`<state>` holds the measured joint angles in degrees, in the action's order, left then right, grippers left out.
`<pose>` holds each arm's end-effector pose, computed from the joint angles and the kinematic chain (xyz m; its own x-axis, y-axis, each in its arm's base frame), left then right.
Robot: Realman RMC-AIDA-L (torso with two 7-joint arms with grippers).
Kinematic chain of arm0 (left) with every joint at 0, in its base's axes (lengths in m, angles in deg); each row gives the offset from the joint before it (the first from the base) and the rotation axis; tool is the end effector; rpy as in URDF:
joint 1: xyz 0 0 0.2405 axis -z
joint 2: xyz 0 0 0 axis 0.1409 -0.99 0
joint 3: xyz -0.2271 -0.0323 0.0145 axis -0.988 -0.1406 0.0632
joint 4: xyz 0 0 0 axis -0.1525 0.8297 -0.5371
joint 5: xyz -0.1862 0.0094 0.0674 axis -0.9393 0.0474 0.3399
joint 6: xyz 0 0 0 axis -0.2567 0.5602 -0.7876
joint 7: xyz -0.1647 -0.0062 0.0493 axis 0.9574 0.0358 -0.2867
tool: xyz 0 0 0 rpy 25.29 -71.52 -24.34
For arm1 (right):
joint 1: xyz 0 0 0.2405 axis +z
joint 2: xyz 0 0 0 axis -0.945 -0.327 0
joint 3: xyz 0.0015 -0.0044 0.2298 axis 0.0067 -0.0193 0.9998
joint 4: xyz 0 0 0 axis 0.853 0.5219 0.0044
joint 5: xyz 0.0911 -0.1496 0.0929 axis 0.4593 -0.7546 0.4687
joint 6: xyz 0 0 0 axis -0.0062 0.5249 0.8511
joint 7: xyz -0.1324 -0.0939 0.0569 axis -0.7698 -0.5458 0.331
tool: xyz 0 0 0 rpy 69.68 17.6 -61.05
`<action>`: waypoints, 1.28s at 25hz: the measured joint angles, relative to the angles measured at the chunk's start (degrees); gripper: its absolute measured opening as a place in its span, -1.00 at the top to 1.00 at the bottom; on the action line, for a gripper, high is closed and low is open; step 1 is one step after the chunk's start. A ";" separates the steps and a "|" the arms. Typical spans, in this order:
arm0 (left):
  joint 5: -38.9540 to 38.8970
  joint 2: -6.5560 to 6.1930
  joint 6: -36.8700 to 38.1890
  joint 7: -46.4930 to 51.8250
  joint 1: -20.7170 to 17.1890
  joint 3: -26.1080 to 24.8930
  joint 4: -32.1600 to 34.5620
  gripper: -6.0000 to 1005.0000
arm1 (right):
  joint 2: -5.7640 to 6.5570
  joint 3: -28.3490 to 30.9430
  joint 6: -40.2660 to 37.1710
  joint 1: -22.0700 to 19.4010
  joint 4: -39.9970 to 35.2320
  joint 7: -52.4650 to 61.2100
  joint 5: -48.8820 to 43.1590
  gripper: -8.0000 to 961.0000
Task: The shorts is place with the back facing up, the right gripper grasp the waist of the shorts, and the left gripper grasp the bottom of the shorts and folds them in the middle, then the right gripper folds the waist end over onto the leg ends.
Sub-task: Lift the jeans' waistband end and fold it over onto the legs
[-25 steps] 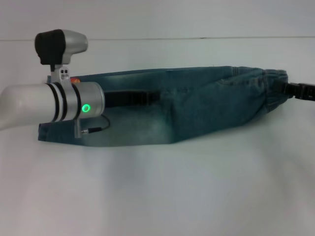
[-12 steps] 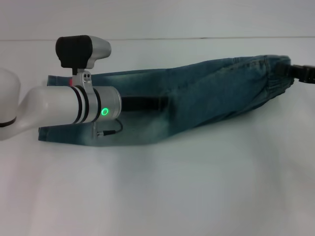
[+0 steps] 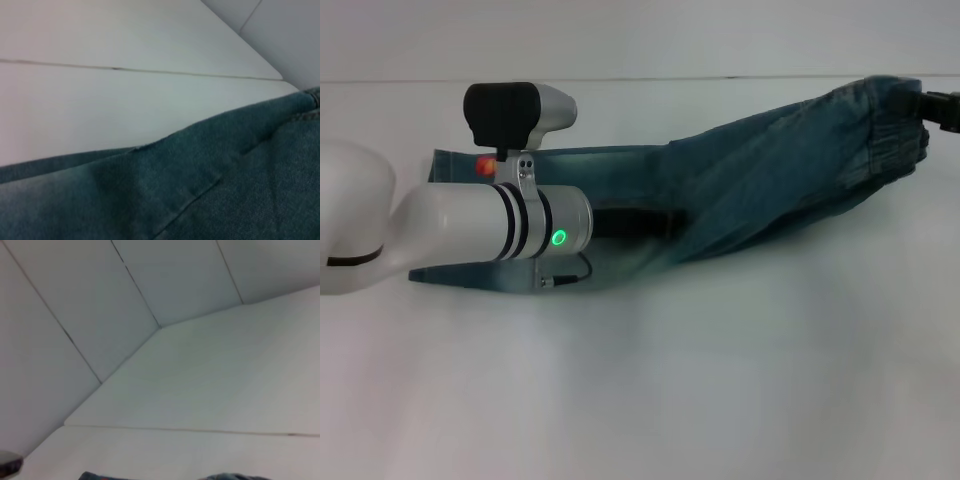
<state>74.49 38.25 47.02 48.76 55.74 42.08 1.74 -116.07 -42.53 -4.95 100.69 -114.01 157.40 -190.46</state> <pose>-0.1706 0.3838 -0.1325 0.5601 0.7158 0.4170 0.8235 -0.5358 -0.1865 0.2421 0.3667 0.0794 0.4926 -0.5532 -0.6718 -0.8353 -0.5172 -0.1867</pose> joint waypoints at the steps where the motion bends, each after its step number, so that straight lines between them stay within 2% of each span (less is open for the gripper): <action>1: -0.41 0.00 -0.07 0.00 0.07 0.47 -0.14 0.87 | -0.09 -0.08 -0.24 0.00 -0.79 0.29 0.00 0.83; 13: -12.37 0.00 0.82 -0.04 -0.14 12.81 -0.64 0.83 | -0.70 -0.28 -2.76 0.73 -6.34 2.40 0.00 0.82; 19: -15.31 0.00 5.20 -0.47 -0.35 15.54 -0.03 0.81 | -0.70 -0.79 -3.92 1.65 -7.85 3.11 -0.06 0.81; 28: -19.77 0.00 5.83 -0.60 -0.39 19.87 0.80 0.77 | -0.68 -1.96 -3.96 2.38 -9.16 3.91 -0.28 0.81; 32: -20.23 0.00 4.58 -0.66 -0.79 19.38 1.67 0.76 | -0.60 -3.09 -3.61 2.48 -9.28 4.09 -0.30 0.80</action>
<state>54.26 38.26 51.59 48.10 54.95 61.46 3.41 -116.67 -45.62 -8.56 103.17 -123.28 161.49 -190.76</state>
